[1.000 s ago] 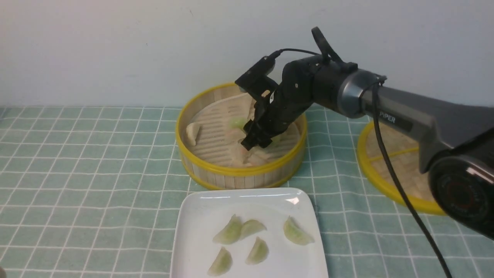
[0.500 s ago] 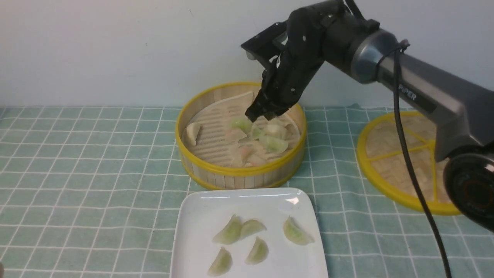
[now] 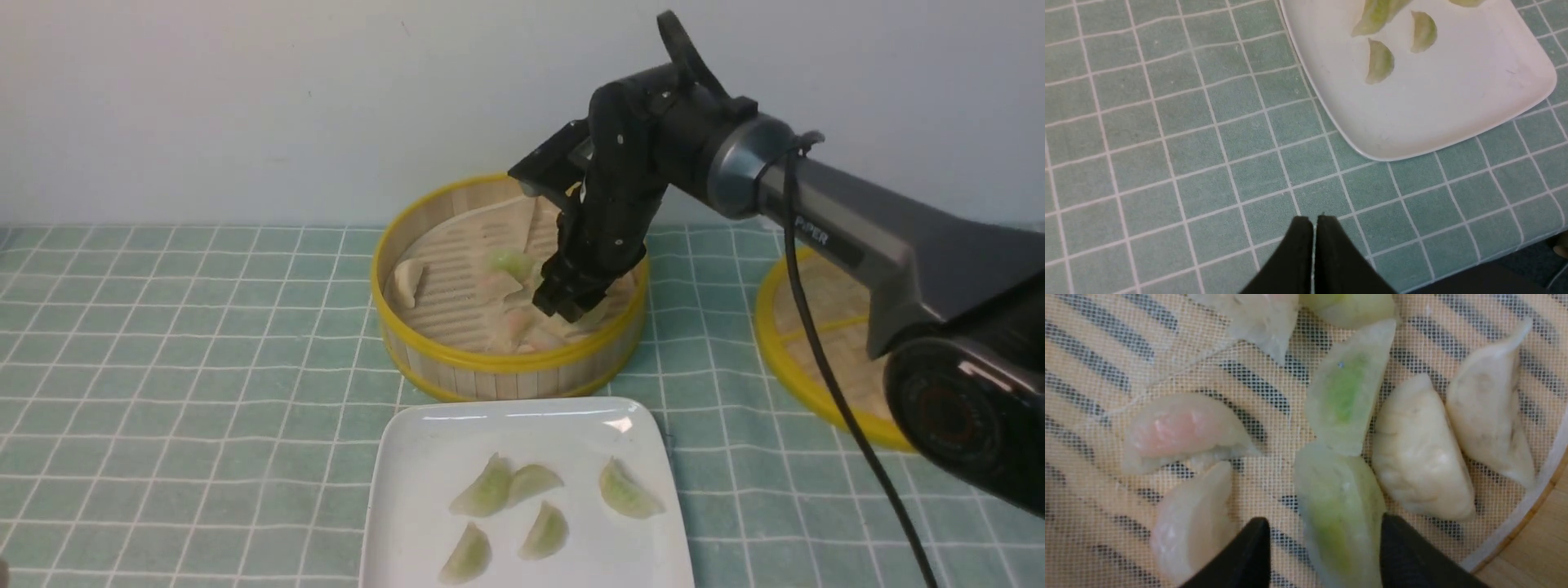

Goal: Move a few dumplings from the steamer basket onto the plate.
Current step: Use the right arm to grab a dumpling from inside the steamer, then use the right arm to put the dumpling into the plate

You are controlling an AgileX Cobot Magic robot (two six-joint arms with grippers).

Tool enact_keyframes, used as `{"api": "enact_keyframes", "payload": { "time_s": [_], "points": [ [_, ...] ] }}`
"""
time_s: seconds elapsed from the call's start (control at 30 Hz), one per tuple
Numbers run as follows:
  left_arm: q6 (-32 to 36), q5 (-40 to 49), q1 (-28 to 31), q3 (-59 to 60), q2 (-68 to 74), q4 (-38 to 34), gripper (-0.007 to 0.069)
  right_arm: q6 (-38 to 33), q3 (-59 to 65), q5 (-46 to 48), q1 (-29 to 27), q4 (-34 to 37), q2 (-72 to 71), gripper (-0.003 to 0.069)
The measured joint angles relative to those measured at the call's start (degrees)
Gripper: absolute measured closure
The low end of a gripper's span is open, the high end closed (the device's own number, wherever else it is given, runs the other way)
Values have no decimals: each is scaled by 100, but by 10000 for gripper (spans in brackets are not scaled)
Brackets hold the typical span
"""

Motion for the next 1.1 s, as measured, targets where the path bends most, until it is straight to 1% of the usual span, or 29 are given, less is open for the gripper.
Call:
{"api": "enact_keyframes", "payload": {
  "time_s": [0.03,0.07,0.1,0.17,0.27,0.3,0.33,0.5,0.53,0.63,0.73,0.77,0.83,0.87,0.9,0.97,1.1],
  "points": [
    [0,1,0,0,0,0,631,0,0,-7,0,-18,9,267],
    [-8,25,0,0,0,6,631,0,0,-38,0,-103,96,232],
    [-14,36,0,0,0,11,631,0,0,-38,0,-173,152,221],
    [-20,40,0,0,0,11,631,33,-24,-43,0,-188,189,221],
    [-20,40,0,0,0,17,631,151,-44,-38,0,-182,195,284],
    [-26,40,0,0,0,32,631,200,-60,-8,0,-182,195,371],
    [-40,40,0,0,0,74,631,235,-96,50,0,-182,195,421],
    [-39,40,0,0,0,124,631,310,-413,242,0,-163,126,410],
    [-39,40,0,0,0,124,631,471,-485,242,0,-103,-46,410],
    [-39,40,0,0,0,146,631,637,-452,255,0,138,-405,410],
    [-39,40,0,0,0,167,631,722,54,255,6,752,-1190,410],
    [-39,40,0,0,0,167,631,722,103,255,12,819,-1288,410],
    [-39,40,0,0,0,167,631,722,971,255,94,1131,-1873,410],
    [-39,40,0,0,0,167,631,722,1043,255,115,1169,-1944,410],
    [-40,40,0,0,0,180,631,801,1691,255,225,1284,-2166,410],
    [-40,40,0,0,0,204,631,892,2037,255,316,1324,-2240,410],
    [-46,40,0,0,0,310,631,1071,3262,249,758,1192,-2096,410]
  ]
}}
